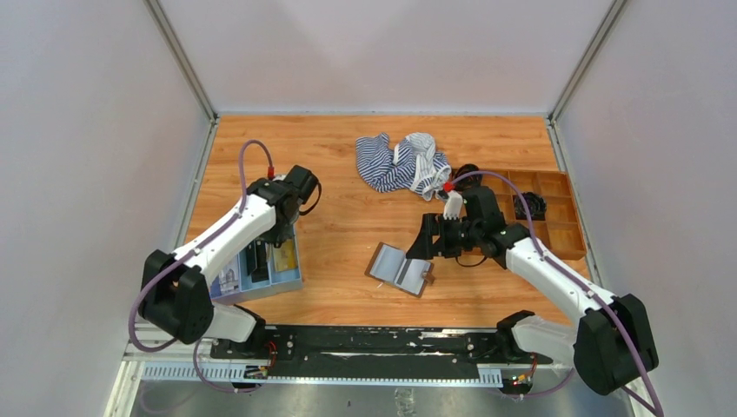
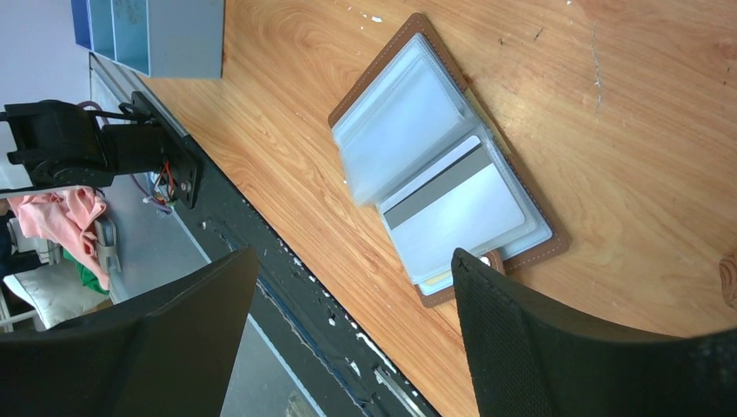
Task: Take the credit cards out of the card holder
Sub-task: Place the credit card in the storage box.
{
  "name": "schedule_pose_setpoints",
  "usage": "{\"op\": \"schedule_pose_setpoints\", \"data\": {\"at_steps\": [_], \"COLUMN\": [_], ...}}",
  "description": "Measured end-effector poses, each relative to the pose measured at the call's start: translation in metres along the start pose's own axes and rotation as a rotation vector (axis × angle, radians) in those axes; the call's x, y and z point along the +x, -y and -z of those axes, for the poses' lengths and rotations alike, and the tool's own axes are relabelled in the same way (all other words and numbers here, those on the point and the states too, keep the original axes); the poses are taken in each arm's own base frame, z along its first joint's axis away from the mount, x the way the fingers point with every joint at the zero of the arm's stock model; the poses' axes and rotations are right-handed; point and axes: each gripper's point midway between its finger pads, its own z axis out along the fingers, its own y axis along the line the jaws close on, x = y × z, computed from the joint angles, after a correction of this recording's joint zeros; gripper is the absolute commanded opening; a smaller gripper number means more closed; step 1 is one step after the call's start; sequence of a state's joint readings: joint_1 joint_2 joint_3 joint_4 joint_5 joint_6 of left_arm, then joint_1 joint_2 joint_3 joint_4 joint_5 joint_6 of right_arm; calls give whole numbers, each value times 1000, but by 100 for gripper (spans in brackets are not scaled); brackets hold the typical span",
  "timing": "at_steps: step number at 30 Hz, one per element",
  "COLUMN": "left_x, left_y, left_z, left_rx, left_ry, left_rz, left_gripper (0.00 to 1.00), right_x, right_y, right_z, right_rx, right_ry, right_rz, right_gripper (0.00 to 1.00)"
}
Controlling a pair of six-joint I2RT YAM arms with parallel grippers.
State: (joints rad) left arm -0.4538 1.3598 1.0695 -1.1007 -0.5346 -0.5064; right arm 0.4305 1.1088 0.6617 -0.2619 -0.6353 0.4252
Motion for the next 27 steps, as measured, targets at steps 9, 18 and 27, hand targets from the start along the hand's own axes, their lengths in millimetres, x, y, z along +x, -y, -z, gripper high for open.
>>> {"op": "schedule_pose_setpoints", "data": {"at_steps": [9,18,27], "left_x": [19,14,-17], "left_y": [5,2,-1], "left_z": [-27,-27,13], "left_rx": [-77,-111,21], "left_ry": [-74,-32,130], "left_rz": [11,69,200], "left_gripper": [0,0,0], "right_x": [1,6,6], "right_y": [1,4,6], "right_z": [-1,-3,-4], "right_rx": [3,6,7], "right_ry": [-6,-14,-17], "right_rz": [-6,-16,-23], "right_gripper": [85,85,84]}}
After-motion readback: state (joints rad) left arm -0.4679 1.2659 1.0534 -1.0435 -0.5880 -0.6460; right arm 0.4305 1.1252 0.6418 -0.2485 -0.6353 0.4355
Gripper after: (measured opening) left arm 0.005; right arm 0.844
